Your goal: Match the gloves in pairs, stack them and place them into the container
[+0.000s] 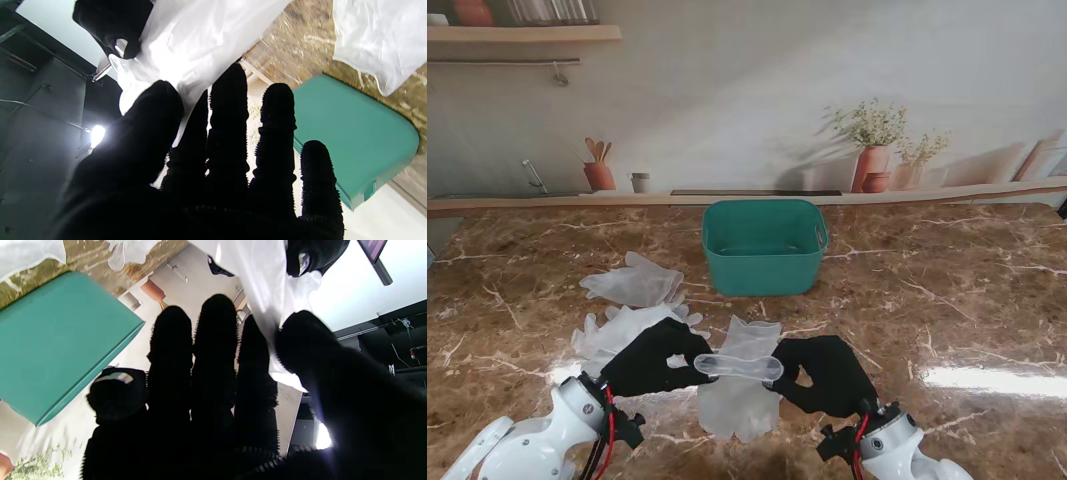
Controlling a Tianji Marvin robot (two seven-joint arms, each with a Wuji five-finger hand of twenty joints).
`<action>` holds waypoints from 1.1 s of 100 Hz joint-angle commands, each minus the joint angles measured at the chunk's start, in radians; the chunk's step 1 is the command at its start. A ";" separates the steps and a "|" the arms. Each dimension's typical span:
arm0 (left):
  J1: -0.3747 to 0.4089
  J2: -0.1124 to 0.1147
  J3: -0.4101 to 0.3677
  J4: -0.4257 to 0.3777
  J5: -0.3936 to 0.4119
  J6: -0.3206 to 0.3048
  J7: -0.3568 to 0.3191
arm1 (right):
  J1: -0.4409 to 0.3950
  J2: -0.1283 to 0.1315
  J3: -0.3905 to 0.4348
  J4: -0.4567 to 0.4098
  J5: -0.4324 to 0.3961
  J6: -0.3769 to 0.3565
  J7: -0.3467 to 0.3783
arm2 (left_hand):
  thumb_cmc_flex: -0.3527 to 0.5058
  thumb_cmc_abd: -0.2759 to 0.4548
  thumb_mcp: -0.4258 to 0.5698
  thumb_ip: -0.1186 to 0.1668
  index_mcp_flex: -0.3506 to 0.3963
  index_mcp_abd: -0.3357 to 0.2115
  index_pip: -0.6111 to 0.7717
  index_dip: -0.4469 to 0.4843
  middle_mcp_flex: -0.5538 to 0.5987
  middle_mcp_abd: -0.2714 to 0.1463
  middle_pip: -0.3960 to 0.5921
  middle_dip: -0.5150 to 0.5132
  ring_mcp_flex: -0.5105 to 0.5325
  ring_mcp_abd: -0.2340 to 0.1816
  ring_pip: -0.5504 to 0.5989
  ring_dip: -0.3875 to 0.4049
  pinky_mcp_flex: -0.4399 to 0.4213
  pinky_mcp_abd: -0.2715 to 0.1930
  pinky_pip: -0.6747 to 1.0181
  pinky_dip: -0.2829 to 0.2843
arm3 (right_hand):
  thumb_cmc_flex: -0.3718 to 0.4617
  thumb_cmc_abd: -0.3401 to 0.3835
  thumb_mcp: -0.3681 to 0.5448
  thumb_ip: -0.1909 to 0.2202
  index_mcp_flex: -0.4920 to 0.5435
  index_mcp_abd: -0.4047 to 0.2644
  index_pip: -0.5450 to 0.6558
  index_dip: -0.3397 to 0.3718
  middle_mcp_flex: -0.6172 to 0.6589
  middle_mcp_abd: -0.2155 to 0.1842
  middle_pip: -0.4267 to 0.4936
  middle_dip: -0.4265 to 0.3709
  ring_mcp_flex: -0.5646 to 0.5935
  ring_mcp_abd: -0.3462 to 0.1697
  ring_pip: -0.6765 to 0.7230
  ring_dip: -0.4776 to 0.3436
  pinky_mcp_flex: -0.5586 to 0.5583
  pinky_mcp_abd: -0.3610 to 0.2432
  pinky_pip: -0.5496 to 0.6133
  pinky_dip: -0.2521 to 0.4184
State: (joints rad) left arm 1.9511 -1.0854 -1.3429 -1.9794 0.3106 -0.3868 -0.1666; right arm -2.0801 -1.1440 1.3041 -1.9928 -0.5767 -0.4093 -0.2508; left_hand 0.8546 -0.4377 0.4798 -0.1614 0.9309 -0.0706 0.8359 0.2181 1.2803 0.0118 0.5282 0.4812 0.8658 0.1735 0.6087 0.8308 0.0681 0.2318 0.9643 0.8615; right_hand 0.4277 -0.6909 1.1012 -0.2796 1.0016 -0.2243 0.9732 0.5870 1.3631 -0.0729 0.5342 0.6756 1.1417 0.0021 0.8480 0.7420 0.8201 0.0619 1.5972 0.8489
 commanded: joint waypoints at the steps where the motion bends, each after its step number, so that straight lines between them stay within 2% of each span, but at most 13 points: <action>1: 0.030 0.021 -0.017 -0.015 -0.017 -0.009 -0.032 | -0.046 0.010 0.008 -0.020 0.008 -0.009 0.027 | 0.017 -0.002 -0.004 -0.005 0.028 0.009 0.026 0.013 0.091 -0.027 0.015 -0.010 0.058 -0.009 0.038 -0.005 -0.005 -0.006 0.032 -0.009 | -0.015 -0.013 0.038 0.005 0.036 -0.001 0.041 0.007 0.055 0.018 0.016 -0.011 0.048 -0.008 0.025 -0.001 0.034 -0.017 0.082 -0.038; 17: 0.048 0.030 -0.044 -0.029 -0.043 -0.009 -0.082 | -0.076 0.020 0.023 -0.045 0.041 -0.015 0.088 | 0.022 -0.003 0.004 -0.005 0.023 0.024 0.035 0.037 0.095 -0.027 0.034 -0.005 0.067 -0.008 0.044 -0.005 -0.007 -0.009 0.027 -0.018 | -0.019 -0.012 0.038 0.004 0.040 0.011 0.043 -0.001 0.079 0.024 0.027 -0.009 0.079 -0.004 0.038 0.001 0.069 -0.018 0.103 -0.050; 34: 0.043 0.034 -0.049 -0.021 -0.052 0.015 -0.105 | -0.063 0.026 0.013 -0.035 0.102 0.018 0.140 | 0.020 -0.006 0.017 -0.003 0.017 0.033 0.038 0.068 0.096 -0.026 0.055 0.010 0.072 -0.006 0.054 -0.002 -0.011 -0.009 0.022 -0.027 | -0.018 -0.017 0.039 0.004 0.044 0.025 0.043 -0.009 0.085 0.033 0.049 -0.002 0.103 0.005 0.050 0.004 0.092 -0.016 0.120 -0.061; 51: 0.031 0.041 -0.050 -0.002 -0.087 0.033 -0.150 | -0.055 0.030 0.007 -0.021 0.150 0.017 0.172 | 0.020 0.000 0.025 -0.003 0.008 0.032 0.032 0.104 0.083 -0.019 0.064 0.024 0.050 0.004 0.051 0.002 -0.030 -0.005 0.005 -0.038 | -0.020 -0.016 0.039 0.004 0.048 0.031 0.044 -0.016 0.087 0.034 0.075 0.000 0.116 0.006 0.057 0.004 0.105 -0.014 0.132 -0.074; 71: 0.029 0.045 -0.057 -0.001 -0.115 0.029 -0.173 | -0.058 0.035 0.011 -0.026 0.176 0.003 0.201 | 0.027 0.031 0.002 0.008 -0.017 0.004 0.011 0.210 0.024 -0.020 0.157 0.143 -0.029 0.022 0.030 0.023 -0.064 -0.002 -0.033 -0.041 | -0.016 -0.015 0.034 0.003 0.051 0.036 0.043 -0.021 0.088 0.038 0.093 -0.002 0.125 0.009 0.064 0.006 0.112 -0.013 0.142 -0.083; 87: 0.047 0.052 -0.082 -0.010 -0.142 0.011 -0.210 | -0.073 0.039 0.009 -0.036 0.191 -0.012 0.219 | 0.027 0.052 -0.013 0.009 -0.027 0.006 0.009 0.260 0.008 -0.030 0.164 0.172 -0.048 0.020 0.012 0.022 -0.074 -0.002 -0.053 -0.041 | -0.020 -0.017 0.034 0.003 0.058 0.040 0.043 -0.027 0.088 0.038 0.114 -0.003 0.138 0.008 0.067 0.005 0.131 -0.014 0.152 -0.093; 110: 0.035 0.045 -0.071 0.022 -0.111 0.025 -0.177 | -0.017 0.036 -0.035 0.008 0.205 0.048 0.215 | 0.026 0.050 -0.012 0.012 -0.029 0.006 0.004 0.270 0.004 -0.032 0.162 0.177 -0.040 0.019 0.015 0.024 -0.071 -0.001 -0.052 -0.038 | -0.017 -0.012 0.033 0.004 0.053 0.036 0.043 -0.029 0.084 0.038 0.113 -0.013 0.130 0.007 0.064 0.004 0.119 -0.018 0.150 -0.102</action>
State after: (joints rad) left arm 1.9931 -1.0385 -1.4274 -1.9841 0.1881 -0.3766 -0.3541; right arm -2.1196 -1.1035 1.2844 -2.0165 -0.3885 -0.3939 -0.0506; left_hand 0.8563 -0.4203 0.4844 -0.1604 0.9208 -0.0442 0.8468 0.4694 1.2855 0.0087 0.6668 0.6431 0.8503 0.1908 0.6317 0.8438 0.0160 0.2320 0.9209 0.8254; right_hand 0.4291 -0.6940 1.1022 -0.2794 1.0416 -0.1842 0.9942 0.5699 1.4022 -0.0644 0.6313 0.6751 1.2192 0.0140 0.8970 0.7418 0.9182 0.0745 1.6725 0.7649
